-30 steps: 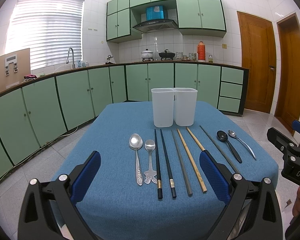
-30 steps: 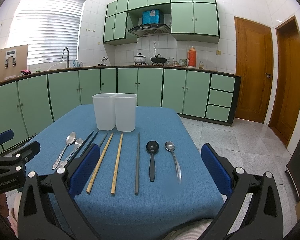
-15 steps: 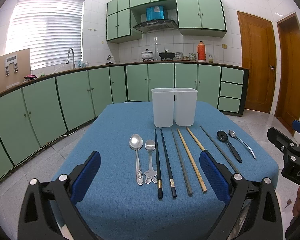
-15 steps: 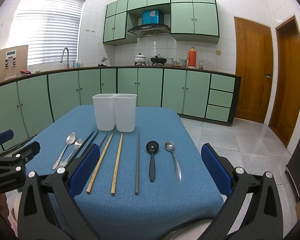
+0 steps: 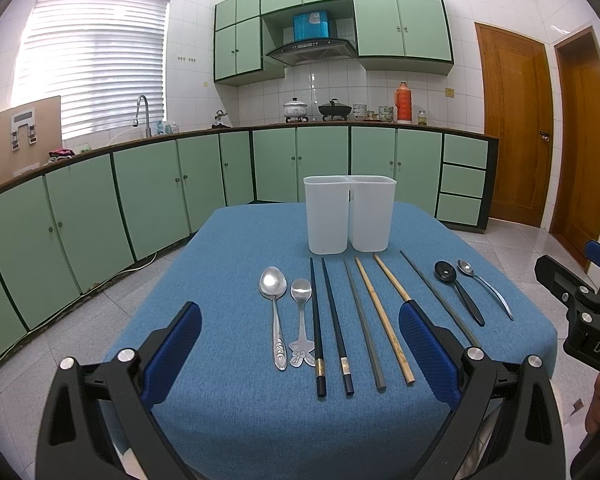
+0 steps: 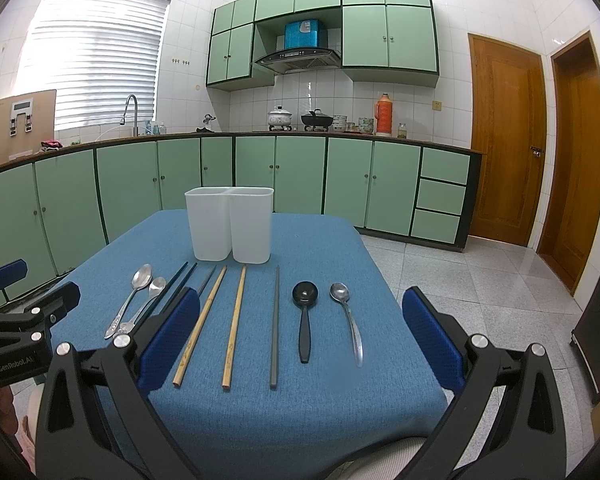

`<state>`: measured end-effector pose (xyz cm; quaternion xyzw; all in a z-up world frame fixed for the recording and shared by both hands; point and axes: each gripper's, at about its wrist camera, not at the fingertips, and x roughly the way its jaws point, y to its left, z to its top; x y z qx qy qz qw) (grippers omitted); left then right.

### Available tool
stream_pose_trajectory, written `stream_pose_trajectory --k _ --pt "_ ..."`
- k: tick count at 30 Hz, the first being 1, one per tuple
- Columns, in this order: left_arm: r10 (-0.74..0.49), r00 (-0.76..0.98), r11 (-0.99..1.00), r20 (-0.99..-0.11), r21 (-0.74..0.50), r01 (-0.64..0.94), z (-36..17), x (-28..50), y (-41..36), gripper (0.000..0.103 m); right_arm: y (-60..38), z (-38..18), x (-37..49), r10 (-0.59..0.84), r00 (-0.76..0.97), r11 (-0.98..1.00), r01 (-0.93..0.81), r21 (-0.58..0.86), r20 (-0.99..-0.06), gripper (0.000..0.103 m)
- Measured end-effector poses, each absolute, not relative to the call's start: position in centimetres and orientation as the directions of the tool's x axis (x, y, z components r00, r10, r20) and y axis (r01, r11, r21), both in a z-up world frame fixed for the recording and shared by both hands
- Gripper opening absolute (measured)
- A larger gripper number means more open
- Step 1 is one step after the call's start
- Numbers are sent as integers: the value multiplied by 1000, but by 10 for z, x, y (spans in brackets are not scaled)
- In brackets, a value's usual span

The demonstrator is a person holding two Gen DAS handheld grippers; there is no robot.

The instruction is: Organize utensils

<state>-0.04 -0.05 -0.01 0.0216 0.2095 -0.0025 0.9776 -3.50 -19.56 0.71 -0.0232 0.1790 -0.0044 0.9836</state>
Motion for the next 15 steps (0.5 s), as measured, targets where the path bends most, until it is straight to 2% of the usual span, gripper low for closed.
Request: stream_pose_trajectory --k 15 --pt "4 910 999 -414 39 13 2 4 4 97 -195 5 -33 -19 935 999 3 -48 -353 98"
